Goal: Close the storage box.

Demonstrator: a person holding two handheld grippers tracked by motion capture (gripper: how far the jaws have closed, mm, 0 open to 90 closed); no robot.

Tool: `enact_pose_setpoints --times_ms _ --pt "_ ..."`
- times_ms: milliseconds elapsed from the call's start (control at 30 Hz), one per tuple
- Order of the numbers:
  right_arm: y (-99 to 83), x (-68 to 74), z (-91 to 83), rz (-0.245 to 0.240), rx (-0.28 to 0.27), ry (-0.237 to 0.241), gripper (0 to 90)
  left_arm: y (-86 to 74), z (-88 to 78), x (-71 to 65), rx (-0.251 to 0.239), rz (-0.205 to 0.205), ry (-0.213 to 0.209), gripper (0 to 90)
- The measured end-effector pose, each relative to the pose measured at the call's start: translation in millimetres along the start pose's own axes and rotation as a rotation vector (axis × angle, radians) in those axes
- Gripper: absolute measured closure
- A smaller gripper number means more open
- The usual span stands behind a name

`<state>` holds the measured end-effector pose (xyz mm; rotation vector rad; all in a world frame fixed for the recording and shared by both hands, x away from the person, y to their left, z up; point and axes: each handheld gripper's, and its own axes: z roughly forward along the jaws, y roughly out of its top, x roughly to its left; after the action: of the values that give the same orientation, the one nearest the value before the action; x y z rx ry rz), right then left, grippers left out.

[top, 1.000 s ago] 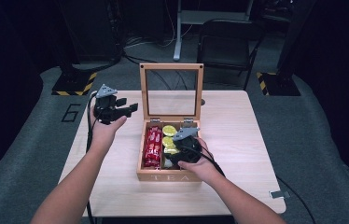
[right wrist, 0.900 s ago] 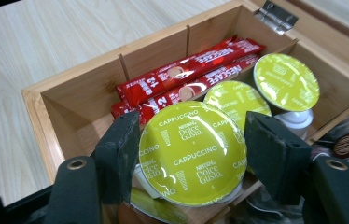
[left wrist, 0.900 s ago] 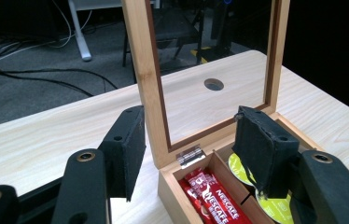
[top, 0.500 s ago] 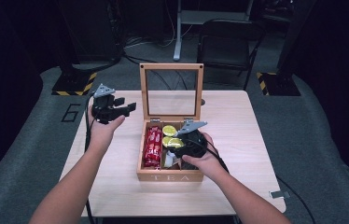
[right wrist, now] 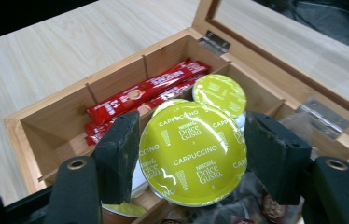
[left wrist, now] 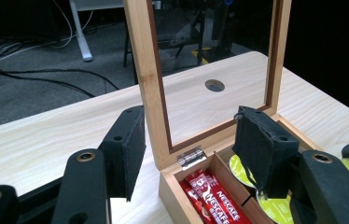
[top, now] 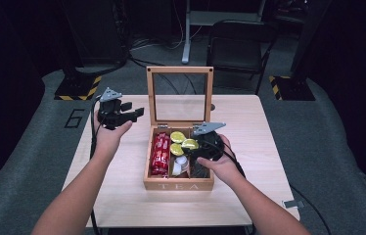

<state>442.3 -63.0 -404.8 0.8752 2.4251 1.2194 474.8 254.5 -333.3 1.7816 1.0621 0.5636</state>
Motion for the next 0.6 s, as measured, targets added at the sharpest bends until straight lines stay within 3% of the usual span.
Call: enact_pose_setpoints --times_ms 600 --pt "-11.1 -29.2 -23.6 0.029 -0.010 -0.077 36.8 -0.3 0.2 1.2 0.003 -0.010 0.004 43.1"
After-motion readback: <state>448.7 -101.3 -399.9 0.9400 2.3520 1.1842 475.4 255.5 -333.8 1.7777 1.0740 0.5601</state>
